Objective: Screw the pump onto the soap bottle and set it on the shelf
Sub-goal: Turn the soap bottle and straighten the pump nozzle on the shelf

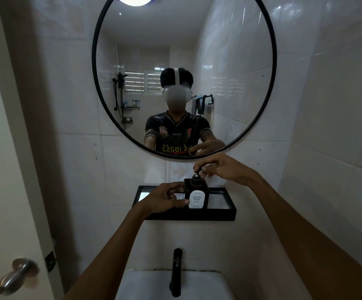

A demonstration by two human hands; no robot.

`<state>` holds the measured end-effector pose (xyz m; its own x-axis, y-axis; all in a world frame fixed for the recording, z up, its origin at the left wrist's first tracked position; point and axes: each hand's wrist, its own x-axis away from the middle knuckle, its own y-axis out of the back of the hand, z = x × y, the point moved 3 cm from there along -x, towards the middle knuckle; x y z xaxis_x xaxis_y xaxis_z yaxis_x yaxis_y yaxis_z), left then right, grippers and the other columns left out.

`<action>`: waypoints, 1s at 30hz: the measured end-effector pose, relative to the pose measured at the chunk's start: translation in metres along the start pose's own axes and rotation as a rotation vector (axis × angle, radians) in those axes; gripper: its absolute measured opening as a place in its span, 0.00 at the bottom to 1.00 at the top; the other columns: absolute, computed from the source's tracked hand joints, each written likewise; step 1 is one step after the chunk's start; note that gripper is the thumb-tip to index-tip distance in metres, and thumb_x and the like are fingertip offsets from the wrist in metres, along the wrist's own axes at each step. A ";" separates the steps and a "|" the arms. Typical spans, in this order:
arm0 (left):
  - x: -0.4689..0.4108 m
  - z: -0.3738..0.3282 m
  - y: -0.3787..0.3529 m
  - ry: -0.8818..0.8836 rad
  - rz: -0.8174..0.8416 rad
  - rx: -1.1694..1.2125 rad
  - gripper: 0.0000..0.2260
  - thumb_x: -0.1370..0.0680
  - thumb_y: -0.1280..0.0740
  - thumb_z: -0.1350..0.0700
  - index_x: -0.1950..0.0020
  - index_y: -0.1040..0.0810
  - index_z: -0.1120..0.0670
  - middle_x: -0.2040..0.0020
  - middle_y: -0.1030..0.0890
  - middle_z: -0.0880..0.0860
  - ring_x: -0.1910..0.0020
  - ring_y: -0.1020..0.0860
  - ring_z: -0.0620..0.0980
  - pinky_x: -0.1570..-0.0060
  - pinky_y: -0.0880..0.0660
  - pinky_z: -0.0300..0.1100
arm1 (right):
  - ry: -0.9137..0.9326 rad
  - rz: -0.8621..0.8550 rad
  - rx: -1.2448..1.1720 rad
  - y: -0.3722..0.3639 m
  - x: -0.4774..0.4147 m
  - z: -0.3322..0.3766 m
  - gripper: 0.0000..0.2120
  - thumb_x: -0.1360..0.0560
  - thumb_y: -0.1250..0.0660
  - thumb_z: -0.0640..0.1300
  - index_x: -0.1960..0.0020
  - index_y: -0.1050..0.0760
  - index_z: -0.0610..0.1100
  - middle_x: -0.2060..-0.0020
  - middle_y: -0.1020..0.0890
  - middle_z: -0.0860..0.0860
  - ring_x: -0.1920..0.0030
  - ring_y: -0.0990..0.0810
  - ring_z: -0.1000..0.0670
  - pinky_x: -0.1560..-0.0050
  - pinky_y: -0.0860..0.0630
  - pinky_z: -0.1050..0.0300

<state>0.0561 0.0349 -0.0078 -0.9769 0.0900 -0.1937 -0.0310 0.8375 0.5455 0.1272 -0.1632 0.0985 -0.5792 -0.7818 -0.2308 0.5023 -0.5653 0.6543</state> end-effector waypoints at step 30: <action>0.006 -0.008 0.001 0.054 0.013 -0.017 0.30 0.24 0.26 0.50 0.24 0.33 0.45 0.38 0.21 0.41 0.45 0.18 0.63 0.43 0.20 0.44 | 0.018 0.057 -0.122 0.003 -0.002 -0.006 0.10 0.21 0.35 0.33 0.44 0.17 0.37 0.55 0.14 0.54 0.50 0.17 0.49 0.44 0.20 0.56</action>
<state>0.0481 0.0318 -0.0020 -0.9873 0.0715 -0.1421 -0.0209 0.8271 0.5616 0.1334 -0.1647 0.0967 -0.5364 -0.8175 -0.2096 0.6087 -0.5468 0.5749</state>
